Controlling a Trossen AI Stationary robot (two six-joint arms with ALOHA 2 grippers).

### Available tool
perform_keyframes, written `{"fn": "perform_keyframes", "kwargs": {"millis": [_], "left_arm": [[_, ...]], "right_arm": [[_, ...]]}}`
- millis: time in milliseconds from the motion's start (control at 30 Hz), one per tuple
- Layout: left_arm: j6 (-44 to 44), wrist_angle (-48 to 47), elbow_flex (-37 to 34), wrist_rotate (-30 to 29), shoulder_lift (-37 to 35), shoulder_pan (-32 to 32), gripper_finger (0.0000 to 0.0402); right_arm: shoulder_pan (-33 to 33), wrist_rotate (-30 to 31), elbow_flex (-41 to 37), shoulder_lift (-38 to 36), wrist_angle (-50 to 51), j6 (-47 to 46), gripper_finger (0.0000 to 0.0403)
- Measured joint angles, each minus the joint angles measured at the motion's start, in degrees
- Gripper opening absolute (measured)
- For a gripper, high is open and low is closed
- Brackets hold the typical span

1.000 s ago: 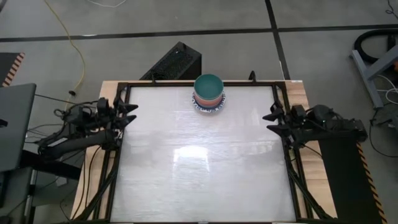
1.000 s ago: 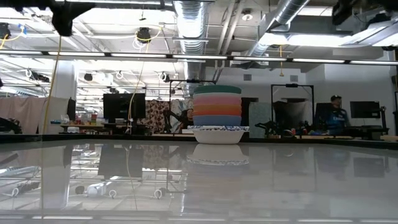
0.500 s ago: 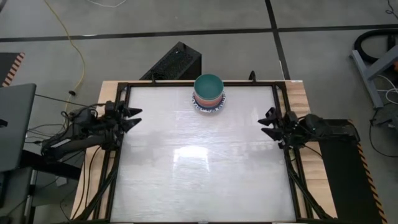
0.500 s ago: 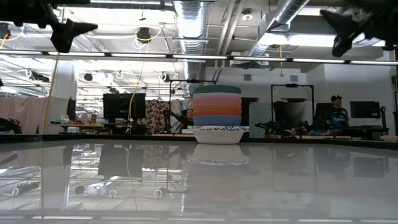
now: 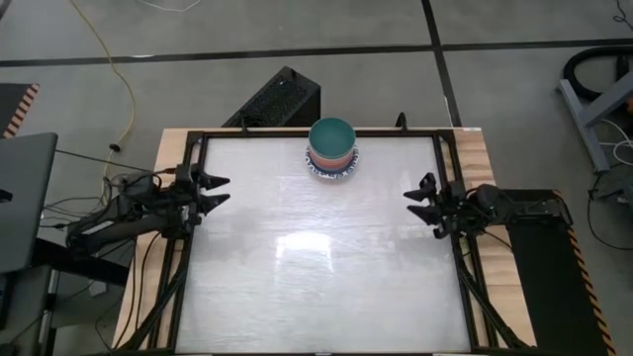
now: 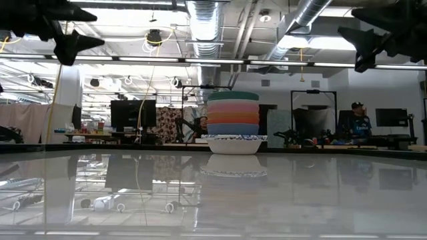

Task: Nest bowls inside each other
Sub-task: Return to Home Position

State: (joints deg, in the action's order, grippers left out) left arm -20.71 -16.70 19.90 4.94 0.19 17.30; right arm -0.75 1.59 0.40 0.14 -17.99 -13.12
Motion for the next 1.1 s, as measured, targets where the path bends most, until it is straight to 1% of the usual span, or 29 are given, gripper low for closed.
{"fn": "perform_keyframes", "kwargs": {"millis": [133, 333, 433, 533, 667, 867, 1100], "left_arm": [[-1.0, 2.5, -4.3, 1.5, 0.0, 0.0, 0.0269], [-5.0, 18.6, -14.9, 6.5, 0.0, 0.0, 0.0269], [-7.6, 24.0, -19.3, 6.9, 0.0, 0.0, 0.0269], [-7.5, 22.0, -19.2, 5.7, 0.0, 0.0, 0.0269], [-5.3, 22.9, -19.2, 4.9, 0.0, 0.0, 0.0269], [-3.4, 22.3, -19.2, -0.1, 0.0, 0.0, 0.0269], [2.6, 22.2, -19.2, -2.2, 0.0, 0.0, 0.0269]], "right_arm": [[0.0, 0.0, 0.0, 0.0, 1.7, 0.1, 0.021], [0.0, 0.0, 0.0, 0.0, 2.1, -0.4, 0.021], [0.0, 0.0, 0.0, 0.0, 2.1, -0.3, 0.021], [0.0, 0.0, 0.0, 0.0, 2.2, -0.1, 0.021], [0.0, 0.0, -0.1, 0.0, 2.8, 0.4, 0.021], [0.0, 0.0, -0.1, 0.0, 2.8, 4.3, 0.021], [0.1, 0.0, -0.1, 0.0, 6.3, 4.6, 0.021]]}}
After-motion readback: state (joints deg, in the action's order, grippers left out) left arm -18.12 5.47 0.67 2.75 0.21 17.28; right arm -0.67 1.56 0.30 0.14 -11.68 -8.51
